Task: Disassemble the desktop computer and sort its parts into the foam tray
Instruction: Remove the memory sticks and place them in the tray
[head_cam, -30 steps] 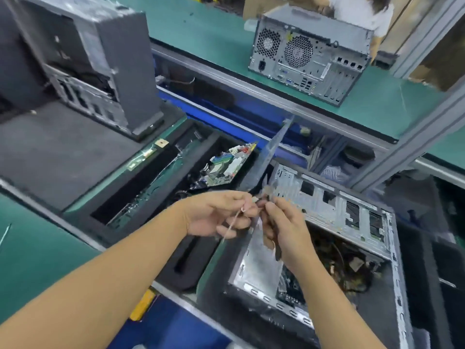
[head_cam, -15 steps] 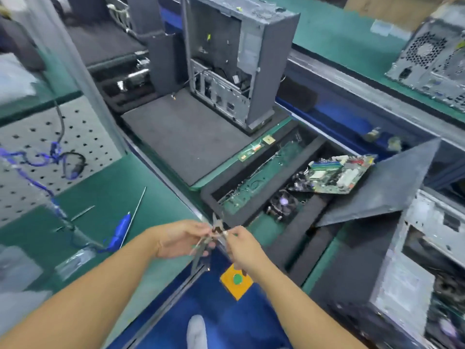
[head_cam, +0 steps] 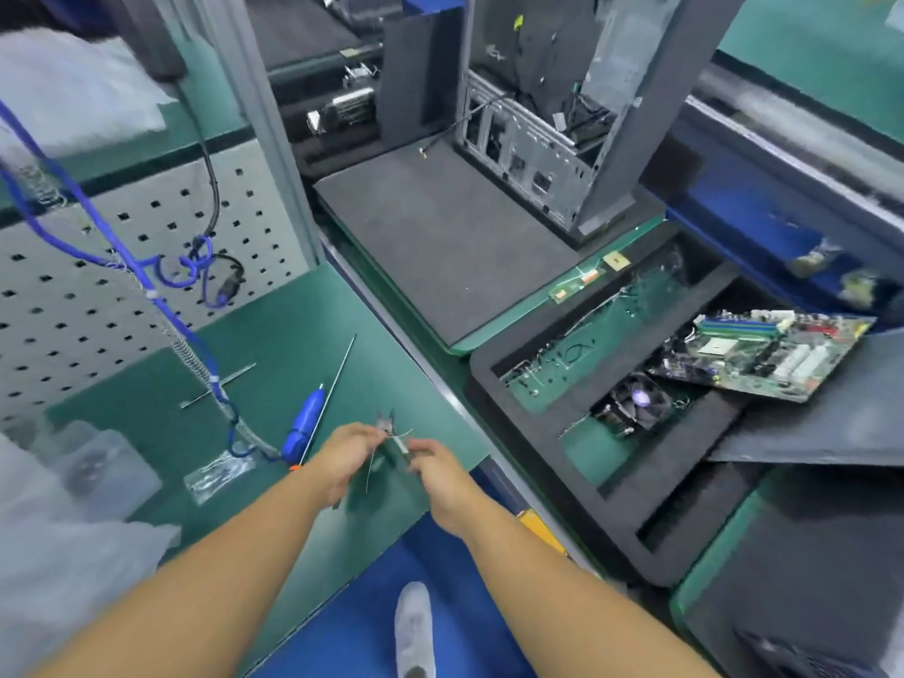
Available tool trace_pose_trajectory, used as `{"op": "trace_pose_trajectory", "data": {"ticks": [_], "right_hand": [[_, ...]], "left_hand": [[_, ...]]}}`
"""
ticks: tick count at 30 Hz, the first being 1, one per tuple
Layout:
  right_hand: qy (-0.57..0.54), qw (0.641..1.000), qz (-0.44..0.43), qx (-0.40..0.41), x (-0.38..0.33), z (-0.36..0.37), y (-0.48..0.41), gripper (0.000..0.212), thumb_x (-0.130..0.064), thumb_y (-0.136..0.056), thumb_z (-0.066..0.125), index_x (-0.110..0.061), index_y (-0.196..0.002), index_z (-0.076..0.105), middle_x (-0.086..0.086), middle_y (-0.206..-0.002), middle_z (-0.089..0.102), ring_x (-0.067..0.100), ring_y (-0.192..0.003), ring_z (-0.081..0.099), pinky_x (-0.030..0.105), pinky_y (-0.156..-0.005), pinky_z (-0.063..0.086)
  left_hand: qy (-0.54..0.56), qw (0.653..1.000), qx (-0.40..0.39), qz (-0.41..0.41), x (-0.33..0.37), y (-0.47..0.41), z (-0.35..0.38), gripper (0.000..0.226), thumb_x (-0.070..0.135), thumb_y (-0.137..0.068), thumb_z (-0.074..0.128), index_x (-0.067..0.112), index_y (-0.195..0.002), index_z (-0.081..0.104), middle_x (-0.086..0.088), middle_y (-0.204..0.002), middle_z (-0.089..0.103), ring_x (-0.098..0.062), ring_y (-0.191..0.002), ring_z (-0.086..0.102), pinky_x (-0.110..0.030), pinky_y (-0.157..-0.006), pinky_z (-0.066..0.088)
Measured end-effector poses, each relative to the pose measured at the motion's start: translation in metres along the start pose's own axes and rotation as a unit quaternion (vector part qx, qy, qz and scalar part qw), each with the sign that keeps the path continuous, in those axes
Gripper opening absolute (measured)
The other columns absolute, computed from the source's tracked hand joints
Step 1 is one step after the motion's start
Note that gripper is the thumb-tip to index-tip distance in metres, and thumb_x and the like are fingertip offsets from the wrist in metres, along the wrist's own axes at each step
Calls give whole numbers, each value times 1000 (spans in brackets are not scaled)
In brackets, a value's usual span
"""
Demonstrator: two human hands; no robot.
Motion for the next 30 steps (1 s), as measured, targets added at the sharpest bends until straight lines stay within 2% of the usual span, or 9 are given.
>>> {"op": "trace_pose_trajectory", "data": {"ticks": [2, 5, 8, 11, 13, 15, 19, 25, 30], "right_hand": [[-23, 1000, 4, -5, -2, 5, -5, 49, -7, -84, 49, -18, -132, 47, 8, -129, 56, 28, -124, 51, 48, -109, 40], [-47, 999, 19, -17, -1, 17, -15, 52, -7, -84, 49, -18, -135, 45, 13, -130, 56, 31, -125, 51, 49, -109, 39], [-33, 998, 23, -46, 3, 31, -18, 54, -7, -85, 48, -22, -136, 45, 9, -127, 60, 26, -116, 56, 41, -101, 45], [10, 998, -10, -56, -2, 30, -13, 55, -8, -88, 48, -24, -141, 41, -8, -120, 57, 11, -103, 54, 32, -86, 47], [5, 999, -40, -29, -8, 14, -9, 50, -17, -92, 51, -22, -141, 42, -9, -125, 55, 8, -105, 55, 38, -96, 47], [-56, 995, -78, -19, -19, -4, 0, 39, -28, -95, 57, -20, -132, 50, -1, -118, 64, 13, -100, 62, 35, -88, 51], [-122, 977, -156, 77, -40, -60, 32, 28, -37, -97, 60, -14, -112, 57, 3, -86, 67, 14, -72, 62, 27, -68, 53], [-199, 938, -222, 174, -48, -156, 98, 25, -29, -95, 64, -10, -107, 54, 6, -71, 65, 19, -65, 59, 31, -59, 50], [-183, 929, -242, 210, -38, -222, 156, 19, -8, -86, 63, -10, -101, 52, 7, -71, 69, 20, -58, 54, 28, -52, 44]], "left_hand": [[-7, 1000, 13, 7, -1, -9, -4, 9, 16, -97, 59, 12, -93, 66, -3, -95, 67, -17, -91, 55, -28, -74, 41], [-30, 999, 21, 12, -6, -23, -8, 11, 18, -98, 58, 10, -97, 65, -6, -108, 67, -23, -104, 59, -36, -94, 44], [-40, 997, 40, 55, -4, -26, -12, 9, 17, -99, 57, 13, -93, 62, 4, -120, 59, -18, -111, 54, -31, -99, 39], [-52, 991, 42, 120, 11, -21, -12, 9, 19, -97, 61, 19, -89, 66, 10, -103, 66, -14, -93, 60, -20, -77, 44], [-16, 992, -6, 127, 21, -14, 0, 9, 19, -96, 64, 16, -90, 70, 5, -82, 68, -16, -77, 59, -20, -63, 46], [13, 990, -56, 130, 35, -4, 17, 10, 22, -94, 67, 16, -90, 74, 3, -77, 69, -16, -73, 58, -26, -63, 47], [-2, 974, -180, 134, 66, 21, 79, 13, 29, -91, 70, 26, -100, 79, 0, -102, 76, -13, -87, 65, -32, -75, 46], [11, 935, -324, 143, 125, 74, 188, 25, 26, -82, 73, 17, -104, 78, -14, -103, 74, -18, -81, 66, -30, -72, 53], [14, 891, -434, 134, 148, 119, 265, 17, 15, -85, 67, 7, -97, 75, -11, -82, 68, -17, -67, 59, -30, -66, 51]]}}
Point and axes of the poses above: each hand's wrist, its own y-axis away from the middle knuckle, its own z-axis out of the palm, x = y × z, the point moved 8 cm from there along -y, towards the middle knuckle
